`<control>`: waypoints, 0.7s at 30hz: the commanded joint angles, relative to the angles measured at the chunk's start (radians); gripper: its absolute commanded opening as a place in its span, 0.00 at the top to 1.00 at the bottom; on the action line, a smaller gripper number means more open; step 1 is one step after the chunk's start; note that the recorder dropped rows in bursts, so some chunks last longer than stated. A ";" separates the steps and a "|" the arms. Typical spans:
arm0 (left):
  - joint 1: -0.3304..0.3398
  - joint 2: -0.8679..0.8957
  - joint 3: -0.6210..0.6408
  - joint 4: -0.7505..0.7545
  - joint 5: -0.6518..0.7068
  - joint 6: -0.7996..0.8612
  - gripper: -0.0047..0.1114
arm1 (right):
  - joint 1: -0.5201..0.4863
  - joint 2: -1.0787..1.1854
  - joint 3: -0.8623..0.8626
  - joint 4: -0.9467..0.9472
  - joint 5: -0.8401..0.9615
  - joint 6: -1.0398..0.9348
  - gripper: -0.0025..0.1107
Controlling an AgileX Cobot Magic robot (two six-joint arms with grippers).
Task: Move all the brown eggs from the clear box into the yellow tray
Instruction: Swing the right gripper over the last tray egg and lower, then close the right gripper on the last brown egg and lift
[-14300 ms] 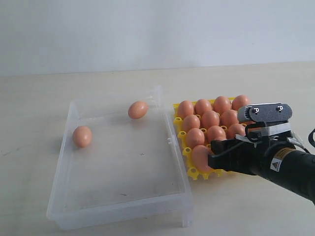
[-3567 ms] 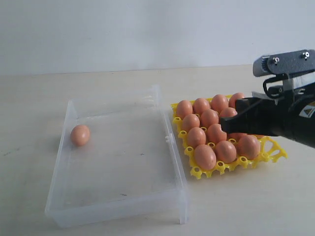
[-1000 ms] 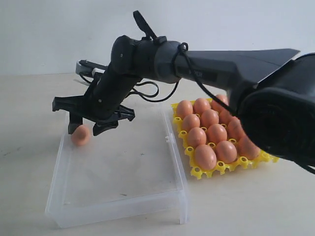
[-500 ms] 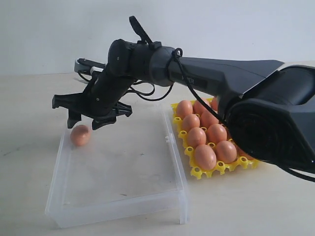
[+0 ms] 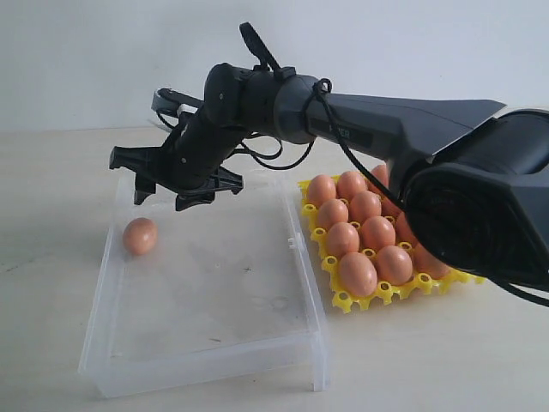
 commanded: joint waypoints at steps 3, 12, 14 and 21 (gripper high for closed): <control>-0.001 -0.006 -0.005 -0.004 -0.008 -0.005 0.96 | 0.014 -0.003 -0.010 -0.016 0.018 -0.002 0.47; -0.001 -0.006 -0.005 -0.004 -0.008 -0.005 0.96 | 0.020 0.027 -0.010 0.046 0.006 -0.035 0.47; -0.001 -0.006 -0.005 -0.004 -0.008 -0.005 0.96 | 0.020 0.042 -0.012 0.046 -0.009 -0.035 0.47; -0.001 -0.006 -0.005 -0.004 -0.008 -0.005 0.96 | 0.020 0.063 -0.014 0.046 -0.030 -0.037 0.47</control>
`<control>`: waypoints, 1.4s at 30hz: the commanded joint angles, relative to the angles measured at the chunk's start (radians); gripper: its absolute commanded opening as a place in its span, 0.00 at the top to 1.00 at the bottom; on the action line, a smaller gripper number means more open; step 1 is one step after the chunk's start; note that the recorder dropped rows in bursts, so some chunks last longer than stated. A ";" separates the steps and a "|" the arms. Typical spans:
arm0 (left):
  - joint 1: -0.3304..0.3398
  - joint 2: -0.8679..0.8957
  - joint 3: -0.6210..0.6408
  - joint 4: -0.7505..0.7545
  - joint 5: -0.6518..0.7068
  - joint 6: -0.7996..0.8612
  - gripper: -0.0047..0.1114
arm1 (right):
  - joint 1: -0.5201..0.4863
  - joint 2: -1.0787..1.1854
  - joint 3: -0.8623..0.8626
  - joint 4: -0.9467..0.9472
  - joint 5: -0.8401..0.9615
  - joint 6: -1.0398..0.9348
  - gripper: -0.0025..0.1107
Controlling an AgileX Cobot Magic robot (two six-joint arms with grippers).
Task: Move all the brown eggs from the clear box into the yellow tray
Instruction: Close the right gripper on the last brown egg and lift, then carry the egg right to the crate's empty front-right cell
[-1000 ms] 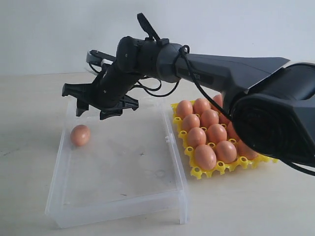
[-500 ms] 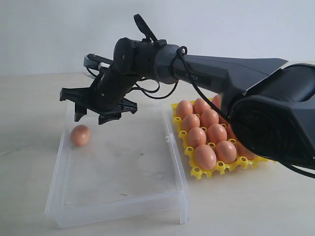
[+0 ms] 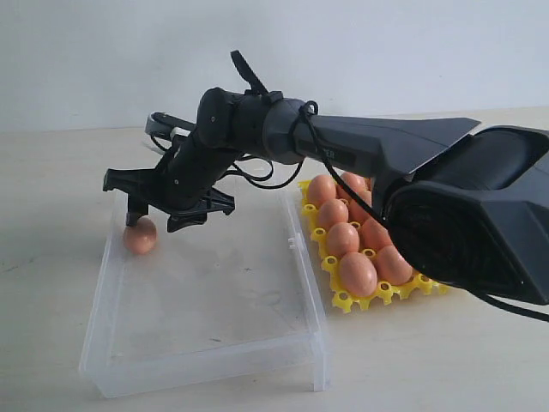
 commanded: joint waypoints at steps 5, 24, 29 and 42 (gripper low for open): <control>-0.001 -0.006 -0.005 -0.004 -0.008 -0.005 0.96 | 0.014 0.022 -0.011 0.005 -0.033 -0.035 0.47; -0.001 -0.006 -0.005 -0.004 -0.008 -0.005 0.96 | 0.027 -0.072 0.034 -0.139 -0.122 -0.121 0.98; -0.001 -0.006 -0.005 -0.004 -0.008 -0.005 0.96 | 0.005 -0.295 0.330 -0.225 -0.423 -0.121 0.98; -0.001 -0.006 -0.005 -0.004 -0.008 -0.005 0.96 | -0.209 -0.909 1.298 -0.388 -1.069 -0.121 0.98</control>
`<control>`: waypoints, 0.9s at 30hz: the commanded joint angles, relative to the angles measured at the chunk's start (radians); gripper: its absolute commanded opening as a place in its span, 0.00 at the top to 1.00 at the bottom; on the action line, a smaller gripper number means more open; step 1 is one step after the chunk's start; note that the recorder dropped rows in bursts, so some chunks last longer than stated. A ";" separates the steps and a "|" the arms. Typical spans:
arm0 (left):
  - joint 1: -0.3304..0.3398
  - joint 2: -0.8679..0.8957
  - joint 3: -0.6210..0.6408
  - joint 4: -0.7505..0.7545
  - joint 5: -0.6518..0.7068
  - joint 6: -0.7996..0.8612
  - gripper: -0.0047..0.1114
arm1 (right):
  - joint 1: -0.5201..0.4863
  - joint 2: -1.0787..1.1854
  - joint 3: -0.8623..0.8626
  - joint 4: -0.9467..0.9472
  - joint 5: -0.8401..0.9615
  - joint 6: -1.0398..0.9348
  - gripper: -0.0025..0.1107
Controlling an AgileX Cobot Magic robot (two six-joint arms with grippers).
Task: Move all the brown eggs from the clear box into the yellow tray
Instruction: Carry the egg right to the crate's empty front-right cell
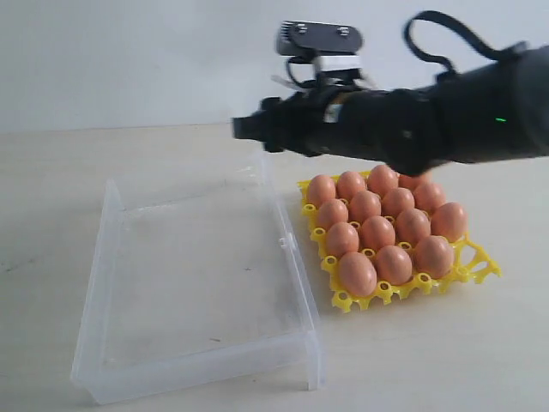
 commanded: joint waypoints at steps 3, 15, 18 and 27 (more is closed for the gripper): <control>-0.001 -0.006 -0.005 -0.004 -0.008 -0.005 0.96 | -0.147 -0.232 0.327 -0.064 -0.196 -0.046 0.98; -0.001 -0.006 -0.005 -0.004 -0.008 -0.005 0.96 | -0.330 -0.386 0.702 0.017 -0.508 -0.225 0.98; -0.001 -0.006 -0.005 -0.004 -0.008 -0.005 0.96 | -0.352 -0.379 0.724 0.039 -0.531 -0.225 0.98; -0.001 -0.006 -0.005 -0.004 -0.008 -0.005 0.96 | -0.359 -0.245 0.726 0.028 -0.530 -0.222 0.98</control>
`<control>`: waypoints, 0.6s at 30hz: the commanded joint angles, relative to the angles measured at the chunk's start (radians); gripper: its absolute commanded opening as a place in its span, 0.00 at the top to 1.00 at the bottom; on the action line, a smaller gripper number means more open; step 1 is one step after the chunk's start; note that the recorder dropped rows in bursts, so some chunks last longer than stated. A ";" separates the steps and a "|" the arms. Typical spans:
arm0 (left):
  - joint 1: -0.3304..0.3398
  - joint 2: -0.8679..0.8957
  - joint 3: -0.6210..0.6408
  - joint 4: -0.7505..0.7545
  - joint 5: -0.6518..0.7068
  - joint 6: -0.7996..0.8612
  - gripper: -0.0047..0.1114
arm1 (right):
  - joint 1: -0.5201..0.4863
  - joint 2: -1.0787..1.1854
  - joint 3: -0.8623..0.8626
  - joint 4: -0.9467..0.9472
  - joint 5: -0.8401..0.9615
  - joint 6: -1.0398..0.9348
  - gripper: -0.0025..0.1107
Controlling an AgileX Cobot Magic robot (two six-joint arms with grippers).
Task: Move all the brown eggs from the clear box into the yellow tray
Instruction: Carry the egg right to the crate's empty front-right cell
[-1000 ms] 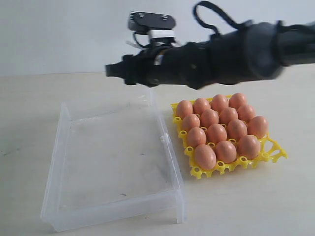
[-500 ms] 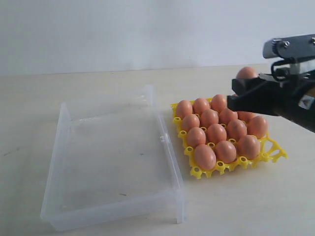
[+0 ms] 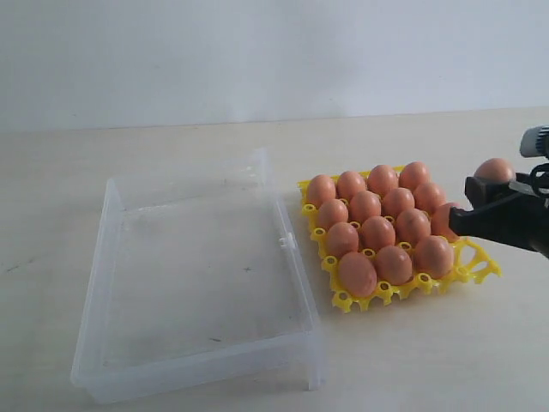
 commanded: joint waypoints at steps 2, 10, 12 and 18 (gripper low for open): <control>-0.001 -0.006 -0.005 -0.004 -0.008 -0.005 0.96 | -0.006 0.098 0.005 -0.008 -0.029 -0.007 0.98; -0.001 -0.006 -0.005 -0.004 -0.008 -0.005 0.96 | -0.006 0.206 -0.001 -0.007 -0.075 -0.010 0.98; -0.001 -0.006 -0.005 -0.004 -0.008 -0.005 0.96 | -0.006 0.227 -0.008 -0.007 -0.079 -0.010 0.98; -0.001 -0.006 -0.005 -0.004 -0.008 -0.005 0.96 | -0.006 0.273 -0.029 -0.004 -0.082 -0.037 0.98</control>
